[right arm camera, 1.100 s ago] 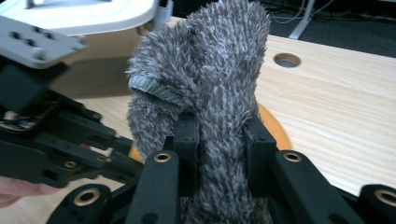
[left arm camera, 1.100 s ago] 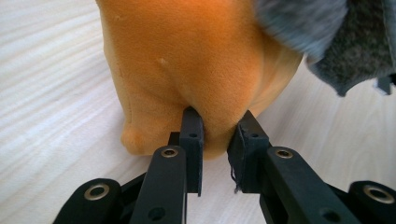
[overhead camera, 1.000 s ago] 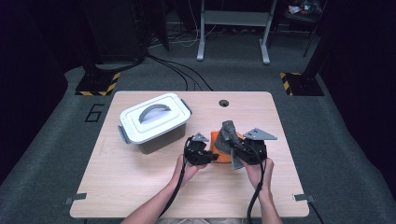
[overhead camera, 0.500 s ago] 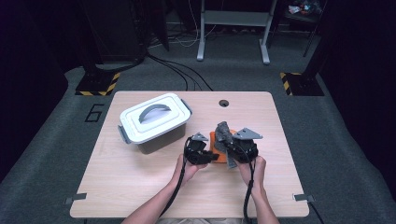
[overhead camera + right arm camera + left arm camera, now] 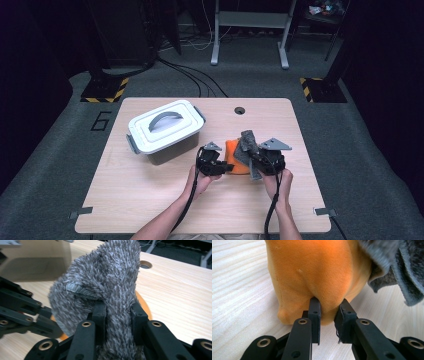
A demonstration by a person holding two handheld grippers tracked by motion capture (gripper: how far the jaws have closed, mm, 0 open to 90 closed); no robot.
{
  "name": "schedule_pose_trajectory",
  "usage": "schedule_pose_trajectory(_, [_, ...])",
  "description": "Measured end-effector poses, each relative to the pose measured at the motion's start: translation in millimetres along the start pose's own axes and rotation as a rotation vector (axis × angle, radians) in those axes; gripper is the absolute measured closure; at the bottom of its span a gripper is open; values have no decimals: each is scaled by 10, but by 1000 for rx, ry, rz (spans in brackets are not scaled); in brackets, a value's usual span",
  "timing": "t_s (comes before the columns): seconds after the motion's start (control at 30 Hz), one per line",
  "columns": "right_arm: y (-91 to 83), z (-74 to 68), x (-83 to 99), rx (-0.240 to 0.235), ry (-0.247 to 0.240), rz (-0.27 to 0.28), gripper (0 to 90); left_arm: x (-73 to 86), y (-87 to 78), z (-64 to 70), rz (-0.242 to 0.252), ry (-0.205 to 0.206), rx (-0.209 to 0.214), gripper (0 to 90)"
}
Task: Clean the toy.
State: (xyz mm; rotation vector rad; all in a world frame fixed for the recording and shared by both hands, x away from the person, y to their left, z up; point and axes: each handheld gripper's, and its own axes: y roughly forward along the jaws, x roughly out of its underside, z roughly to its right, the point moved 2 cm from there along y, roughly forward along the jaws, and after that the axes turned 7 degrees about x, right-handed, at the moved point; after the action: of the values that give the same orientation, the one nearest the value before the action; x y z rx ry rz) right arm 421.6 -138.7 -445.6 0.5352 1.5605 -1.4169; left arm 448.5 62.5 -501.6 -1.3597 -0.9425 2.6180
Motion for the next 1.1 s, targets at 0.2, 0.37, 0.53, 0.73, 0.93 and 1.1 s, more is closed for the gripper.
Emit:
schedule_pose_trajectory(0.2, [44,188,117,25,49,-28,706,-1,0,-2,5,2,-1,757])
schedule_pose_trajectory(0.37, [134,352,219,39,100,-64,705,-4,-2,-2,5,4,-4,757])
schedule_pose_trajectory(0.53, [249,497,343,44,151,-122,704,-7,-2,-5,4,12,-1,757])
schedule_pose_trajectory(0.73, [95,471,284,1,184,-54,705,-4,-12,-14,1,12,-3,757])
schedule_pose_trajectory(0.93, [-122,248,49,-84,146,39,706,-5,-7,-1,1,18,-6,757])
schedule_pose_trajectory(1.1, [-124,-78,-109,-127,59,36,705,-7,-5,-2,1,29,-7,757])
